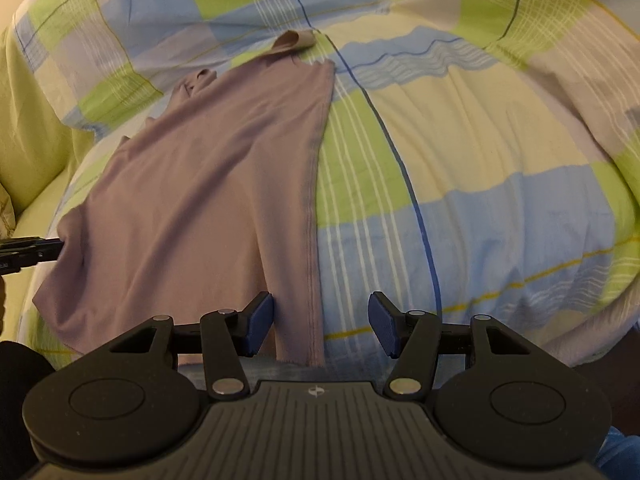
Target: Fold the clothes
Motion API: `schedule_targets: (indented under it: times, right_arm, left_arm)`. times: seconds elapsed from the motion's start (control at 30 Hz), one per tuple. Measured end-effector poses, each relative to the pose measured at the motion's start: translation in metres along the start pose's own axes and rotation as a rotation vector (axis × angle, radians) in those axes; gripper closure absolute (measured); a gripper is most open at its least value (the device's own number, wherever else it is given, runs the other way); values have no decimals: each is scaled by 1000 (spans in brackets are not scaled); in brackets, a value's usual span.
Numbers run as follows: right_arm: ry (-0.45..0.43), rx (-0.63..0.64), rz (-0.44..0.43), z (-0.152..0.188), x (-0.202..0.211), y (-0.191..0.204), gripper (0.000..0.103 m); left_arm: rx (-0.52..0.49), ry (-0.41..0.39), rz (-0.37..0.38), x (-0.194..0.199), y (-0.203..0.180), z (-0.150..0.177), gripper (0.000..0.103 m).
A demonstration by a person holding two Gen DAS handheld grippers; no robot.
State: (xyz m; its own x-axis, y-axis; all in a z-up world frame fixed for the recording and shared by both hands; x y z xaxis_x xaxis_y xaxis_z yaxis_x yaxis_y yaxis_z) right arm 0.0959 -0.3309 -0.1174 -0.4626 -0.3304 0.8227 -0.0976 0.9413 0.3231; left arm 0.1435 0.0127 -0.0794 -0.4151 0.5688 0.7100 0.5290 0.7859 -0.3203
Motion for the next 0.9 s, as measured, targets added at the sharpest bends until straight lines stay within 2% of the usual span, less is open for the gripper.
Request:
schedule_targets:
  times: [0.1, 0.2, 0.4, 0.57, 0.6, 0.63, 0.7, 0.73, 0.8, 0.83, 0.87, 0.9]
  right_arm:
    - [20, 11, 9, 3, -3, 3, 46]
    - [29, 19, 16, 5, -3, 5, 46]
    - [34, 7, -9, 11, 1, 3, 47]
    - [30, -7, -26, 9, -3, 4, 55]
    - [26, -10, -22, 8, -3, 4, 58]
    - [22, -13, -18, 8, -3, 4, 65]
    - [11, -22, -23, 7, -1, 3, 86]
    - [5, -26, -25, 7, 1, 2, 98]
    - [-6, -35, -30, 6, 4, 1, 98]
    - [-12, -40, -33, 6, 6, 0, 98]
    - [-17, -44, -36, 6, 7, -1, 98]
    - [-23, -49, -38, 5, 9, -1, 98]
  left_arm:
    - [4, 6, -8, 6, -3, 5, 103]
    - [49, -4, -6, 16, 1, 10, 103]
    - [92, -67, -61, 64, 10, 18, 103]
    - [98, -20, -93, 70, 13, 35, 103]
    - [95, -4, -101, 69, 13, 38, 103]
    - [96, 10, -106, 66, 13, 42, 103]
    - [111, 38, -116, 59, 14, 49, 102]
    - [124, 50, -120, 56, 16, 52, 101]
    - [146, 62, -125, 51, 20, 56, 88]
    - [160, 59, -110, 49, 21, 57, 76]
    - [173, 56, -93, 46, 22, 57, 71]
    - [180, 50, -75, 43, 22, 56, 71]
Point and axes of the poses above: each gripper's, at about its wrist camera, not at the fingertips, and x roughly against the way its jaws point, y to its left, z to its underside, the point moved 5 cm from there along -x, roughly the way its jaws point, and after that the axes turned 5 degrees about y, right-handed, at the moved point
